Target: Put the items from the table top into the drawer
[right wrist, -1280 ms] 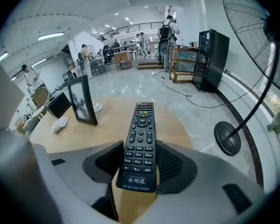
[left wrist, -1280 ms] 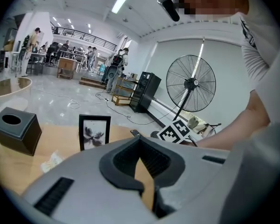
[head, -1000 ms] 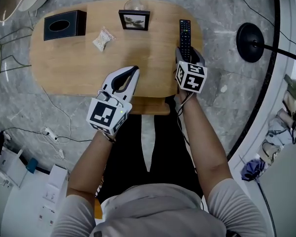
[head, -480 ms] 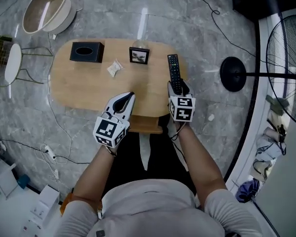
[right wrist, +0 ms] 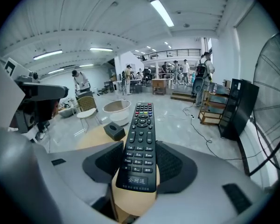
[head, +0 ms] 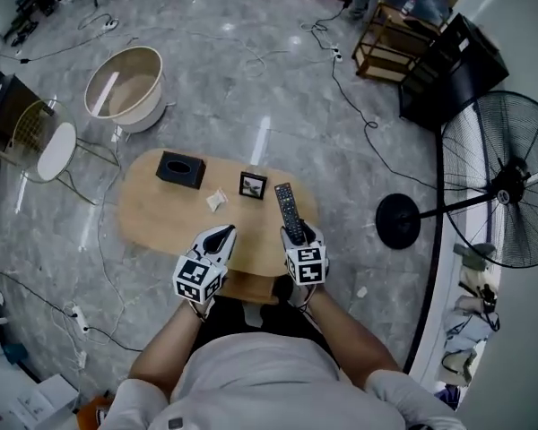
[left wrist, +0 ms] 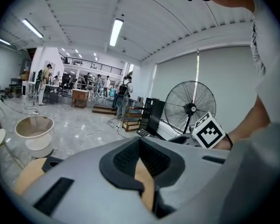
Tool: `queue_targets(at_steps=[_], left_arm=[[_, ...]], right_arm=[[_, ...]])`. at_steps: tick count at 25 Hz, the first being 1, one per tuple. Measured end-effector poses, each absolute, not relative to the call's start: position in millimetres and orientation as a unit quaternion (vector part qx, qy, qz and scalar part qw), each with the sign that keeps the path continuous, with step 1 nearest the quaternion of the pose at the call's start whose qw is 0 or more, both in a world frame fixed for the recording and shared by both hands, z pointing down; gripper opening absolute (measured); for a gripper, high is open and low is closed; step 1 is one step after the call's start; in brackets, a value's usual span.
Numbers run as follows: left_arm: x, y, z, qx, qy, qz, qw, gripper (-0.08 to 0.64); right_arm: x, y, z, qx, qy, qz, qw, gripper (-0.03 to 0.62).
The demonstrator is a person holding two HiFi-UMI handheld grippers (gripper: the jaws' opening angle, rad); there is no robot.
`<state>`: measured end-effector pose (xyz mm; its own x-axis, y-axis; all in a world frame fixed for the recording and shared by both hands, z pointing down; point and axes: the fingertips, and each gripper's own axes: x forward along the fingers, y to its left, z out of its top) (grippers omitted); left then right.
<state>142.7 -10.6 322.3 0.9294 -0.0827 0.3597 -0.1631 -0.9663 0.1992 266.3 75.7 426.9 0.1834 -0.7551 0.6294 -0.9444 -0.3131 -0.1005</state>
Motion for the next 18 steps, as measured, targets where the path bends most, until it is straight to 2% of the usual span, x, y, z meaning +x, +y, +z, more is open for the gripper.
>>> queue_targets(at_steps=[5, 18], left_arm=[[132.3, -14.8, 296.1, 0.979, -0.087, 0.15, 0.107, 0.009], [75.7, -12.1, 272.3, 0.96, -0.222, 0.12, 0.121, 0.009]], right_arm=[[256.6, 61.8, 387.5, 0.734, -0.604, 0.259, 0.168, 0.235], [195.5, 42.0, 356.6, 0.626, -0.722, 0.212, 0.205, 0.235]])
